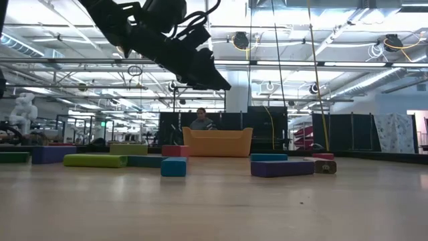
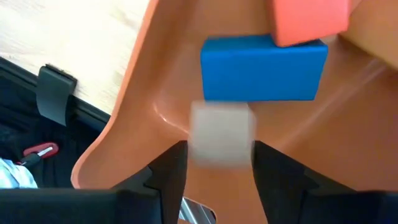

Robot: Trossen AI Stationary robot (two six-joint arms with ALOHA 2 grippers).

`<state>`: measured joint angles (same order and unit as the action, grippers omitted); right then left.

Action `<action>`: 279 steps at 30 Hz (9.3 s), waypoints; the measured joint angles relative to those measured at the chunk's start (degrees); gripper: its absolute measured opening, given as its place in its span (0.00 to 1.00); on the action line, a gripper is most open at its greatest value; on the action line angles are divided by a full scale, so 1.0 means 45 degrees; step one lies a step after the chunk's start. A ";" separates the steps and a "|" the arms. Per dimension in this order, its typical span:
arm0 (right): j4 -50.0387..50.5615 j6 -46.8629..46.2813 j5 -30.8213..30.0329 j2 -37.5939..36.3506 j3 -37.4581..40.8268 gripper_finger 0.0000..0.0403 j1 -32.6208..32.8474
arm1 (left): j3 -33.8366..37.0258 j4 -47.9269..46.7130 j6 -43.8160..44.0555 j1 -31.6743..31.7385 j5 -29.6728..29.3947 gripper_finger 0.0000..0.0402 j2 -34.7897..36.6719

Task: Sort blocks by size
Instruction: Put the big brown rectangle block into the orange bin, then put the big green rectangle block into the orange bin, then put the big orange rectangle block into the orange bin

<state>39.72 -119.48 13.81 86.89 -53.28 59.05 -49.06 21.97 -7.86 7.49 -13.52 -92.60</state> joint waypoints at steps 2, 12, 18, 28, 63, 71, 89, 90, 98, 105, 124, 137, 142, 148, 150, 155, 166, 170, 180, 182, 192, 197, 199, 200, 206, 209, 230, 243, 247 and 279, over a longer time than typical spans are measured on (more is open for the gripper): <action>-0.0010 -0.0021 0.0025 0.0000 0.0000 0.41 0.0000 | 0.0000 -0.0313 0.0005 0.0000 -0.0005 0.78 0.0000; -0.0015 0.0277 0.0204 -0.0019 0.0000 0.37 -0.0154 | 0.0000 -0.0789 0.0597 0.0000 -0.0019 0.78 0.0000; 0.1025 0.1291 -0.2477 -0.0271 -0.0603 0.34 -0.0295 | 0.0000 -0.1748 0.0681 0.0000 -0.0024 0.78 0.0000; 0.7015 0.4072 -0.9245 -0.0695 -0.2439 0.32 -0.1558 | 0.0000 -0.1359 0.0782 -0.0049 0.0303 0.78 0.0000; -1.1644 2.3381 -0.7642 -0.0665 0.3245 0.32 -1.1774 | 0.0115 -1.1084 0.4901 -0.0709 -0.0014 0.57 0.2529; -1.1636 2.3419 -0.7642 -0.0665 0.3245 0.32 -1.1774 | 0.1301 -1.1079 0.6284 -0.0704 0.0763 0.69 0.2521; -1.2191 2.4073 -0.7297 -0.0622 0.3245 0.32 -1.1797 | 0.2425 -1.0561 0.6350 -0.0695 0.1109 0.89 0.2521; -1.2312 2.4119 -0.7304 -0.0554 0.3245 0.32 -1.1813 | 0.2577 -1.0465 0.6355 -0.0695 0.1143 0.87 0.2521; -1.4026 2.4881 -0.6773 0.0601 0.3245 0.32 -1.1886 | 0.3586 -0.8605 0.6674 -0.0695 0.1796 0.68 0.2521; -1.6277 2.5851 -0.6642 0.1887 0.3240 0.32 -1.1890 | 0.3716 -0.7954 0.6461 -0.0695 0.1977 0.46 0.2521; -1.7033 2.6771 -0.5022 0.4051 0.1734 0.33 -1.2070 | 0.3211 -0.5113 0.2347 -0.2019 0.1969 0.34 0.2521; -1.7311 2.7077 -0.4599 0.4046 0.1520 0.65 -1.2021 | 0.3191 -0.2605 0.0223 -0.3085 0.1952 0.34 0.2521; -1.7575 2.7039 -0.4353 0.4046 0.1520 0.70 -1.2027 | 0.3191 -0.2168 0.0202 -0.3089 0.1948 0.34 0.2521; -1.7225 2.7063 -0.4319 0.4027 0.1054 0.64 -1.2046 | 0.3191 -0.1683 -0.0094 -0.3089 0.1927 0.34 0.2413; -1.7106 2.7053 -0.4319 0.4027 0.1020 0.61 -1.2046 | 0.3191 -0.1427 -0.0097 -0.3089 0.1909 0.34 0.2277; -1.7008 2.7049 -0.4362 0.4027 0.1020 0.52 -1.2054 | 0.3196 -0.1056 -0.0107 -0.3089 0.1904 0.34 0.1990; -1.6937 2.7151 -0.4356 0.4027 0.1020 0.28 -1.2046 | 0.3215 -0.0665 0.0058 -0.3087 0.1870 0.35 0.1904; -1.6936 2.7070 -0.4330 0.4026 0.1020 0.28 -1.2046 | 0.3215 -0.0616 0.0310 -0.3085 0.1851 0.40 0.1904; -1.2511 2.6990 -0.4431 0.2315 0.0981 0.28 -1.2138 | 0.3186 -0.0995 0.0976 -0.3067 -0.1254 0.67 0.2011; -1.1351 2.6890 -0.4412 0.1626 0.0962 0.28 -1.2134 | 0.3186 -0.1030 0.0970 -0.3093 -0.1370 0.72 0.2011; -0.3839 2.4838 -0.4319 -0.2783 0.0962 0.28 -1.1533 | 0.3186 -0.1065 0.1433 -0.3079 -0.1778 0.77 0.2011; -0.1137 2.3131 -0.4305 -0.5013 0.0962 0.28 -1.0738 | 0.3191 -0.1094 0.2357 -0.3089 -0.1778 0.77 0.2011; -0.0217 2.2241 -0.4166 -0.5786 0.0962 0.28 -1.0367 | 0.3191 -0.1092 0.2670 -0.3089 -0.1780 0.77 0.2011; 0.0144 2.1738 -0.4004 -0.6118 0.0962 0.28 -1.0194 | 0.3191 -0.1092 0.2830 -0.3089 -0.1778 0.77 0.2011; 0.1672 1.8474 -0.3589 -0.7298 0.0962 0.29 -0.8762 | 0.3191 -0.1087 0.3337 -0.3084 -0.1778 0.77 0.2011; 0.2164 1.7220 -0.3282 -0.7334 0.0966 0.30 -0.7817 | 0.3191 -0.1010 0.3351 -0.3084 -0.1781 0.77 0.2011; 0.3313 0.7774 0.1040 -0.4816 0.0967 0.30 -0.1692 | 0.3206 -0.1790 0.5424 -0.3084 -0.1764 0.77 0.2011; 0.1080 0.6996 0.2166 -0.2167 0.0967 0.30 -0.0835 | 0.3208 -0.2267 0.7676 -0.2463 -0.1817 0.77 0.2011; 0.1552 0.6989 0.3235 -0.1740 0.0967 0.34 -0.0851 | 0.3208 -0.2659 0.8320 -0.2340 -0.1364 0.77 0.2011; 0.4337 1.1040 -0.3166 -0.3892 -0.0379 0.38 -0.2045 | 0.2191 -0.3787 1.2451 -0.2832 -0.1001 0.77 -0.0271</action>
<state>59.24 -69.80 -0.44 69.38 -54.98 49.84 -39.20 4.93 48.17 -5.26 -18.02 -93.82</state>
